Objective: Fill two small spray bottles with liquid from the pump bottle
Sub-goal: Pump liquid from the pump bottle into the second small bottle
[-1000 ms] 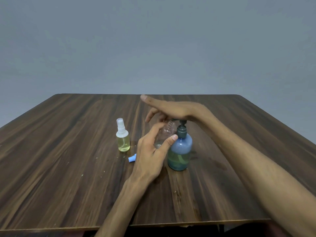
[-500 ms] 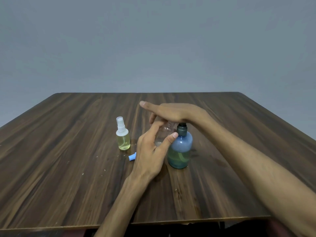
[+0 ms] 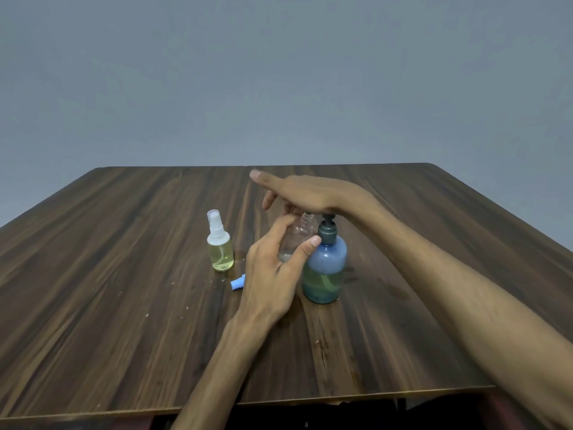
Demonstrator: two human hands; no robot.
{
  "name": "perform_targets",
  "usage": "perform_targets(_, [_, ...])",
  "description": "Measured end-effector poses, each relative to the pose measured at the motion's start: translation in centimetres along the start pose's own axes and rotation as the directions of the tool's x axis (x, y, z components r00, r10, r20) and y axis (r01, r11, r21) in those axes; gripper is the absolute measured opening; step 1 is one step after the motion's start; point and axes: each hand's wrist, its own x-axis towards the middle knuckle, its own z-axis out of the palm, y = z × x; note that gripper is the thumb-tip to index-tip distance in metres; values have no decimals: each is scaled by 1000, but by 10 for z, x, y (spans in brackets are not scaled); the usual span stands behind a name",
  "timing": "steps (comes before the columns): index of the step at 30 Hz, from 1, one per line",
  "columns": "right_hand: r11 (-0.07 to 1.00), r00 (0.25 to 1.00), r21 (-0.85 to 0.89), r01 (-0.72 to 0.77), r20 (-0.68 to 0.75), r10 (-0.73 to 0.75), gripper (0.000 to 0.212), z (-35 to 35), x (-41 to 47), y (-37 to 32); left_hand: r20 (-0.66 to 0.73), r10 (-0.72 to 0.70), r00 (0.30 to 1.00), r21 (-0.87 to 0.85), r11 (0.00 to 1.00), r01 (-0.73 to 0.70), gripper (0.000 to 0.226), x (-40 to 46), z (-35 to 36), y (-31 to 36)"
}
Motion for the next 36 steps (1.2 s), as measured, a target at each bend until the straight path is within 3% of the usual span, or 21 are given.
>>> perform_targets(3, [1000, 1000, -13, -15, 22, 16, 88, 8, -4, 3, 12, 19, 1000, 0, 1000, -19, 27, 0, 0, 0])
perform_targets(8, [999, 991, -1, 49, -122, -48, 81, 0, 1, 1, -8, -7, 1000, -7, 1000, 7, 28, -1, 0, 1])
perform_targets(13, [998, 999, -63, -13, -46, 10, 84, 9, -4, 1, 10, 20, 1000, 8, 1000, -20, 27, -1, 0, -1])
perform_targets(20, [997, 995, -69, 22, -92, -28, 82, 6, -2, 1, 7, 34, 999, 38, 999, -34, 28, 0, -1, -5])
perform_targets(27, [969, 980, -234, 82, -156, -121, 87, 3, -3, -3, -4, 29, 1000, 15, 999, -29, 28, -1, -1, -6])
perform_targets(32, [964, 990, -247, 98, -71, -119, 83, 8, -6, -3, 20, 62, 998, 94, 994, -63, 29, -1, -3, -12])
perform_targets(36, [964, 965, -205, 172, -163, -206, 85, 3, -5, -1, 27, 107, 994, 186, 976, -110, 31, -1, -3, -13])
